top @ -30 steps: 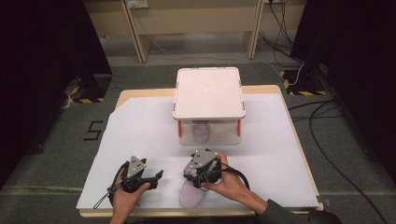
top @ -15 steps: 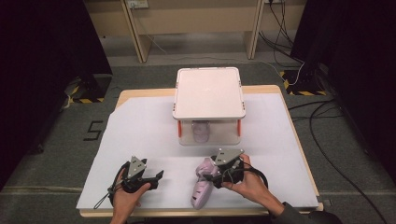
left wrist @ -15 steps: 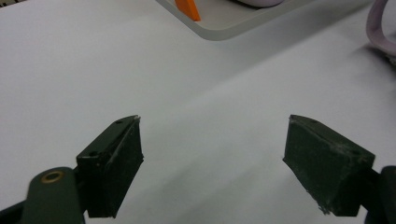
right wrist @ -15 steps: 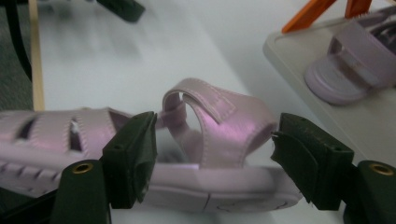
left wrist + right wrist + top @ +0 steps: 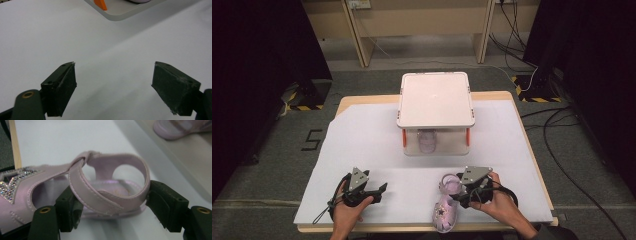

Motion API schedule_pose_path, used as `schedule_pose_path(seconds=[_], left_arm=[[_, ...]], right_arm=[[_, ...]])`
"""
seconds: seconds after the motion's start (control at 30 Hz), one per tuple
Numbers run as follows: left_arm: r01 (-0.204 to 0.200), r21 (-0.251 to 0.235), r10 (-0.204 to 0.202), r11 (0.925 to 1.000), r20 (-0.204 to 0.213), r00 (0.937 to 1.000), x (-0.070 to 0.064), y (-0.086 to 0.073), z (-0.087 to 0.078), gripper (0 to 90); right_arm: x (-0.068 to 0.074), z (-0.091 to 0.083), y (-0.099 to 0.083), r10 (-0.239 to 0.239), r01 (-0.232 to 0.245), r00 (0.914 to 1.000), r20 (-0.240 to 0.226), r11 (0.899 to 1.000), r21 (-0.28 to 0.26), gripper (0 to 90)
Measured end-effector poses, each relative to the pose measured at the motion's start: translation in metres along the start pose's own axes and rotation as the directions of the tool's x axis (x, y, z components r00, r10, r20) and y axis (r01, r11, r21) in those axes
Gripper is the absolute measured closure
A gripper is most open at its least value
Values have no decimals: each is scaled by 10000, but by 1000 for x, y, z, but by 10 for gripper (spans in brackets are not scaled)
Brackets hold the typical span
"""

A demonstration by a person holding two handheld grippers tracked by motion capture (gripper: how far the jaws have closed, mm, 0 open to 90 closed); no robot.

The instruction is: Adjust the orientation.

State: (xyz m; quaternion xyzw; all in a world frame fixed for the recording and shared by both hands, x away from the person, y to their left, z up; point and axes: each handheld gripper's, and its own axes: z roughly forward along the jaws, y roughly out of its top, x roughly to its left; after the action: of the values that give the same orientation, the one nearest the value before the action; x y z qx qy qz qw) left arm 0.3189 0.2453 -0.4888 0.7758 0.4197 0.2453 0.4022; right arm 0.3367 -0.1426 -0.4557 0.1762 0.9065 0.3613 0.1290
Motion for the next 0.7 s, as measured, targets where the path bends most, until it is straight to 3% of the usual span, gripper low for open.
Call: schedule_pose_path(seconds=[0.2, 0.3, 0.37, 0.4, 0.47, 0.6, 0.7], left_arm=[[33, -29, -33, 10000, 4, 10000, 0, 0, 1, 186], [-1, 19, 1, 10000, -3, 10000, 0, 0, 1, 186], [-8, 25, 8, 10000, 4, 10000, 0, 0, 1, 186], [-8, 25, 8, 10000, 4, 10000, 0, 0, 1, 186], [13, 37, -13, 10000, -4, 10000, -1, -1, 2, 186], [6, 55, -6, 10000, 5, 10000, -1, 0, 2, 186], [-7, 65, 7, 10000, -1, 10000, -1, 0, 2, 185]], right_arm=[[0, -11, -12, -77, 84, 9997, -213, 9994, 337, 281], [1, -21, -14, 125, -129, 9991, -403, 9999, -96, 290], [2, -31, -12, 85, -99, 9997, -221, 9980, -630, 300], [2, -31, -12, 85, -99, 9997, -221, 9980, -630, 300], [5, -34, -11, 168, -221, 9986, -493, 9938, -1091, 322], [8, -27, -10, 83, -180, 9965, -832, 9931, -1158, 345], [7, -17, -10, 392, -522, 9908, -1299, 9938, -979, 367]])
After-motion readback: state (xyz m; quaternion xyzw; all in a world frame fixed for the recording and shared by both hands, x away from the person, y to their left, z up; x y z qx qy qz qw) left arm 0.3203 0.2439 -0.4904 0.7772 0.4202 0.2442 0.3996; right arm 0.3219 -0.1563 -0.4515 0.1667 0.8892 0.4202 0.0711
